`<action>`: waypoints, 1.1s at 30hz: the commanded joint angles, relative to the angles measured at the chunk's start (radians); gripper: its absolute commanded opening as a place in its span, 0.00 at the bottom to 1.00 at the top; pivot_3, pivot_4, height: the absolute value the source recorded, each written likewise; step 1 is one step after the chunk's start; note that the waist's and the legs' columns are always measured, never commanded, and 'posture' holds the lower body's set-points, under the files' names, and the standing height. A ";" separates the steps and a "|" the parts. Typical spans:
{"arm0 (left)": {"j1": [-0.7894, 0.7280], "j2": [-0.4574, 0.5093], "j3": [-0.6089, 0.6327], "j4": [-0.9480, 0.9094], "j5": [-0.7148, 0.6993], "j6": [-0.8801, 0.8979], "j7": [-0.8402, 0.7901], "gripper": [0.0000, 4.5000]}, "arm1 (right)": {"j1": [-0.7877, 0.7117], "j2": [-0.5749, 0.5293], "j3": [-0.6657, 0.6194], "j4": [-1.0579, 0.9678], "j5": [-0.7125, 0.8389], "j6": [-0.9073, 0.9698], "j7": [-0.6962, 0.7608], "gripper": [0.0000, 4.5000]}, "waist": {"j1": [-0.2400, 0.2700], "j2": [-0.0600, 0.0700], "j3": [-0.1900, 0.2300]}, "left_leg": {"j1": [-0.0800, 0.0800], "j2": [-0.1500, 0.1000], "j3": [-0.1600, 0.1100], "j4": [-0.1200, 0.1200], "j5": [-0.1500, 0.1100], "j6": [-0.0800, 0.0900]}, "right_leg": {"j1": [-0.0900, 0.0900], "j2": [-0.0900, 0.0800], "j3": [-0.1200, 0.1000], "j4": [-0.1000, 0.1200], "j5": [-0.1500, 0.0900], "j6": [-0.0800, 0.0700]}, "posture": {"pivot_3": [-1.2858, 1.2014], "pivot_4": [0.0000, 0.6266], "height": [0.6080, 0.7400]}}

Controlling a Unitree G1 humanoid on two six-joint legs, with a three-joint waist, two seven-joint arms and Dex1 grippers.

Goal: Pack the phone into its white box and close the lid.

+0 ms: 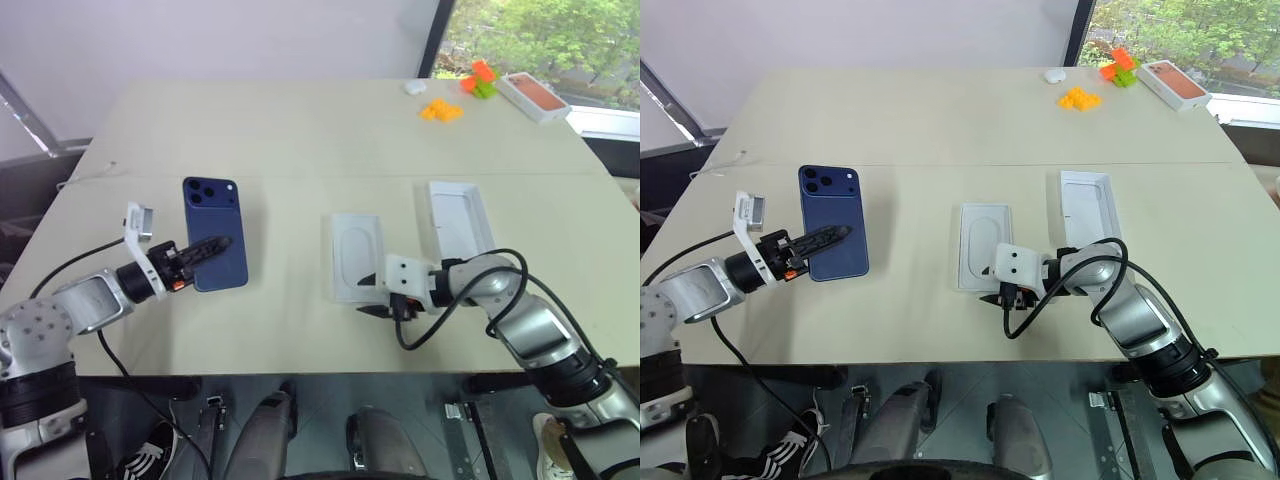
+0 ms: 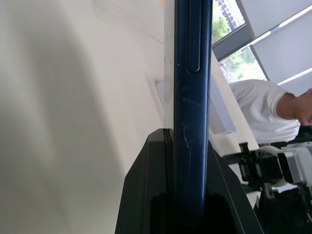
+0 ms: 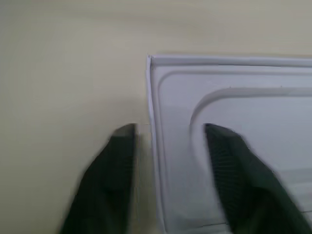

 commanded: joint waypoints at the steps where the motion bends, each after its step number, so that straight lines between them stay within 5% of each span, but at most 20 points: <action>1: -0.014 0.018 0.017 -0.017 -0.017 -0.017 -0.009 0.00 | -0.023 0.003 -0.008 -0.010 0.015 0.004 0.002 0.90 | 0.000 0.000 0.000 | 0.000 0.000 0.000 0.000 0.000 0.000 | 0.000 0.000 0.000 0.000 0.000 0.000 | 0.52 0.24 1.00; 2: -0.014 0.019 0.017 -0.018 -0.016 -0.019 -0.010 0.00 | -0.027 0.002 -0.008 -0.011 0.018 0.012 0.006 0.99 | 0.000 0.000 0.000 | 0.000 0.000 0.000 0.000 0.000 0.000 | 0.000 0.000 0.000 0.000 0.000 0.000 | 0.52 0.24 1.00; 13: -0.103 -0.073 0.007 -0.006 -0.187 0.026 0.152 0.00 | -0.176 0.074 -0.197 0.023 0.304 0.253 0.023 0.99 | 0.005 -0.002 -0.001 | 0.001 0.000 -0.001 0.002 0.000 0.000 | 0.002 0.000 -0.001 0.003 0.000 0.000 | 0.52 0.24 1.00; 22: -0.185 -0.346 -0.154 0.027 -0.382 -0.066 0.577 0.00 | -0.163 -0.046 -0.252 0.192 0.308 0.028 0.147 0.99 | 0.010 -0.001 0.000 | 0.001 0.000 0.000 0.013 -0.003 0.006 | 0.011 0.001 -0.002 0.002 0.001 0.003 | 0.52 0.24 1.00; 33: -0.283 -0.488 -0.285 0.170 -0.277 -0.118 0.600 0.00 | -0.104 -0.082 -0.300 0.245 0.326 -0.090 0.203 0.99 | 0.003 -0.001 -0.001 | 0.003 0.000 0.001 0.017 -0.004 0.007 | 0.015 0.001 -0.002 0.003 0.002 0.005 | 0.52 0.24 1.00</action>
